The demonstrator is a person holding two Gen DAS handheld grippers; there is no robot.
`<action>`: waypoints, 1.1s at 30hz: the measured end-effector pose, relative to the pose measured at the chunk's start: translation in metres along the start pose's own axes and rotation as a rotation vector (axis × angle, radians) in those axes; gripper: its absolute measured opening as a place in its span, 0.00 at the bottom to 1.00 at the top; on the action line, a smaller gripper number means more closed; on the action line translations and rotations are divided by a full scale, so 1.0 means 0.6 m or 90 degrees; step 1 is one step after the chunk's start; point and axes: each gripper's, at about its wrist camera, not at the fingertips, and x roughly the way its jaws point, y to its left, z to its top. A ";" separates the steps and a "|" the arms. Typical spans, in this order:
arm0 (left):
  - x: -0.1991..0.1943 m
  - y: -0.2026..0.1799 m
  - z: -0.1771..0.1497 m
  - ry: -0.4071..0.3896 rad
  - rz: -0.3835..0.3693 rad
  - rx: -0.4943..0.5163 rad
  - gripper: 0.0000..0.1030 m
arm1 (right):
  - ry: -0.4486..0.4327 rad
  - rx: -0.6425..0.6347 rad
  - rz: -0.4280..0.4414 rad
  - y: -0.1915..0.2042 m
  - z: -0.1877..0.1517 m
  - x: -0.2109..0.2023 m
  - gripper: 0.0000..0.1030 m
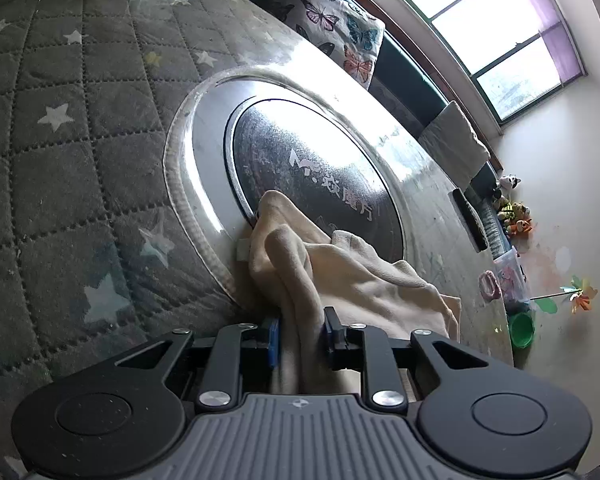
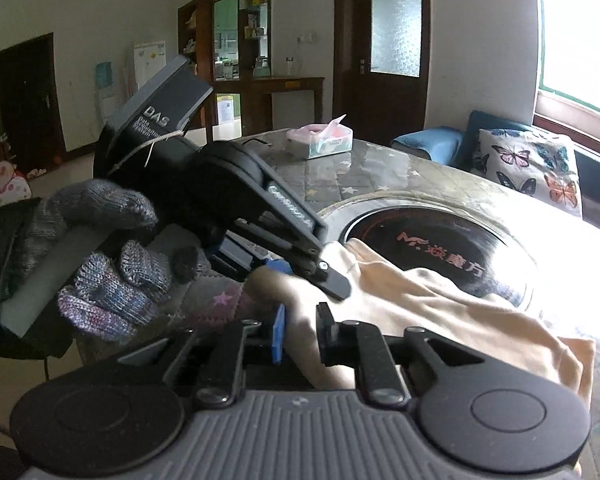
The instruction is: Fold clothes
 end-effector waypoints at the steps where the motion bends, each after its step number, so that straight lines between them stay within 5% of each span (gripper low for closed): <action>1: 0.000 0.000 0.000 0.000 0.000 0.001 0.22 | -0.001 0.009 -0.003 -0.008 -0.002 -0.006 0.18; 16: 0.004 -0.005 0.000 -0.002 0.006 0.025 0.22 | 0.028 0.242 -0.256 -0.250 -0.061 -0.018 0.25; 19: 0.005 -0.008 0.001 -0.002 0.009 0.032 0.22 | 0.014 0.273 -0.278 -0.274 -0.070 -0.017 0.37; 24: 0.006 -0.012 0.001 -0.003 0.016 0.046 0.22 | 0.016 0.335 -0.244 -0.301 -0.085 -0.009 0.37; 29: 0.002 -0.028 0.005 -0.008 0.018 0.067 0.20 | 0.002 0.339 -0.244 -0.297 -0.088 -0.012 0.09; 33: -0.007 -0.064 0.014 -0.025 0.006 0.103 0.19 | -0.029 0.348 -0.248 -0.295 -0.082 -0.038 0.06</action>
